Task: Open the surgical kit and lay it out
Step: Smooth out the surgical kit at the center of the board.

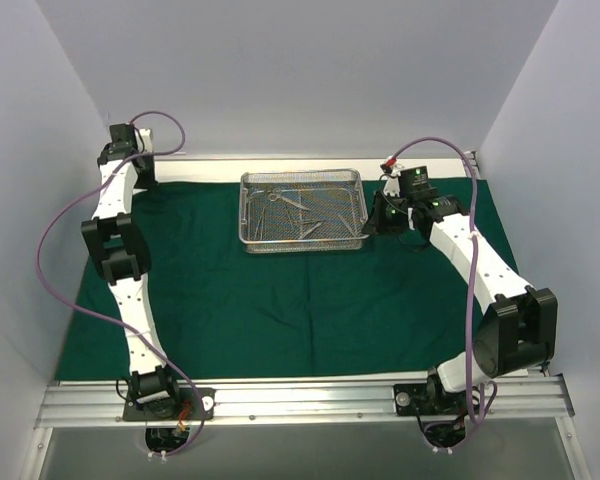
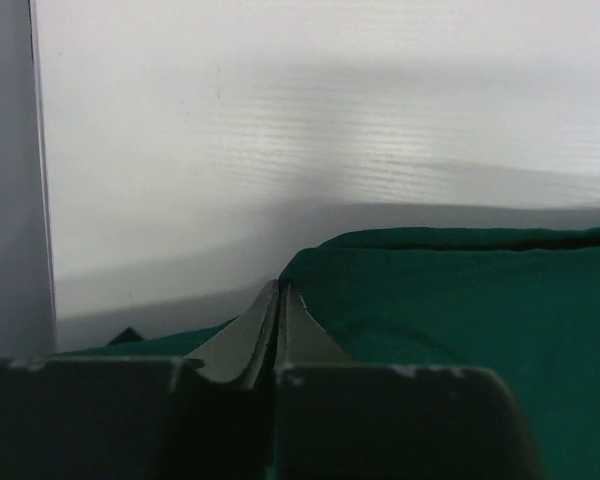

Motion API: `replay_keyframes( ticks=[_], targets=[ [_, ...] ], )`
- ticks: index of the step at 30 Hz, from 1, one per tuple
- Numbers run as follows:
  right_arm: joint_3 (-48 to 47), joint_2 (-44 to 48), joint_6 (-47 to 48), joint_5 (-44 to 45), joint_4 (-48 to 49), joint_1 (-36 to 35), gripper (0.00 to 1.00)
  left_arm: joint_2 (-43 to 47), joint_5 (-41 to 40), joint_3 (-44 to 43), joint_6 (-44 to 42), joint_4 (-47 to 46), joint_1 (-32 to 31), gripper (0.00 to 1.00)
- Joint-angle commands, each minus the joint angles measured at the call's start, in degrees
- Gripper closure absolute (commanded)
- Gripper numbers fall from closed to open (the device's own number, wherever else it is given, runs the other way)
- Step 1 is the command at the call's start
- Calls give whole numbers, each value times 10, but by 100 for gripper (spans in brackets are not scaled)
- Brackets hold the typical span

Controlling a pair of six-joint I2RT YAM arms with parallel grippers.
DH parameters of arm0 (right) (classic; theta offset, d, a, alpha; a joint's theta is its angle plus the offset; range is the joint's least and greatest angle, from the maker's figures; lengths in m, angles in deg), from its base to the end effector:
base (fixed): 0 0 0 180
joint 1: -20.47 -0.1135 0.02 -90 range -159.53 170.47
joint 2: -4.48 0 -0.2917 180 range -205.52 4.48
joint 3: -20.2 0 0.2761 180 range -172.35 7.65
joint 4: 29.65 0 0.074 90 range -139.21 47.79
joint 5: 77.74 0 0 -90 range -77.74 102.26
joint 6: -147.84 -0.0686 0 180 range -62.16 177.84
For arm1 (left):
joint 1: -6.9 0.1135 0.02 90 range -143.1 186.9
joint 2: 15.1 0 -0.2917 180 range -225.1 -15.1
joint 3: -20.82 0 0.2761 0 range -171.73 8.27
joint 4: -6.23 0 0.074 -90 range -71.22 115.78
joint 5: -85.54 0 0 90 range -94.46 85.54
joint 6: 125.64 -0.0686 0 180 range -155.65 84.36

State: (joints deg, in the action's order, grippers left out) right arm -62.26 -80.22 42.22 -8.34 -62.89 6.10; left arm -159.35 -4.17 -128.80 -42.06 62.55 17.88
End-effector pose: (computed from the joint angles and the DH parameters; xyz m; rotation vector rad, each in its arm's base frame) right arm 0.3636 0.1181 0.3129 -0.1835 2.2207 0.6852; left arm 0.6102 0.1180 0.1990 -0.0958 2.4624 0.1260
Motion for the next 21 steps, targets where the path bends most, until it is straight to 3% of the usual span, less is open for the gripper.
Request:
replay_keyframes(
  ticks=[1, 8, 12, 15, 17, 18, 19, 21],
  targets=[
    [-24, 11, -8, -13, 6, -10, 100, 73, -13, 39, 34, 21, -8, 98],
    [-30, 16, -5, -2, 14, -52, 100, 179, -63, 209, 140, 41, -38, 98],
    [-24, 23, -12, -8, 26, -64, 100, 251, -77, 372, 183, 29, -66, 98],
    [-20, 28, -15, -9, 26, -63, 100, 296, -81, 428, 207, 31, -86, 95],
    [-16, 29, -16, -9, 29, -60, 100, 329, -65, 474, 211, 17, -91, 82],
    [-15, 27, -16, -10, 29, -58, 100, 337, -75, 482, 214, 21, -93, 57],
    [-11, 25, -19, -15, 29, -56, 100, 345, -95, 487, 227, 20, -89, 44],
    [-8, 22, -19, -18, 30, -51, 100, 357, -94, 477, 215, 11, -77, 27]
  ],
)
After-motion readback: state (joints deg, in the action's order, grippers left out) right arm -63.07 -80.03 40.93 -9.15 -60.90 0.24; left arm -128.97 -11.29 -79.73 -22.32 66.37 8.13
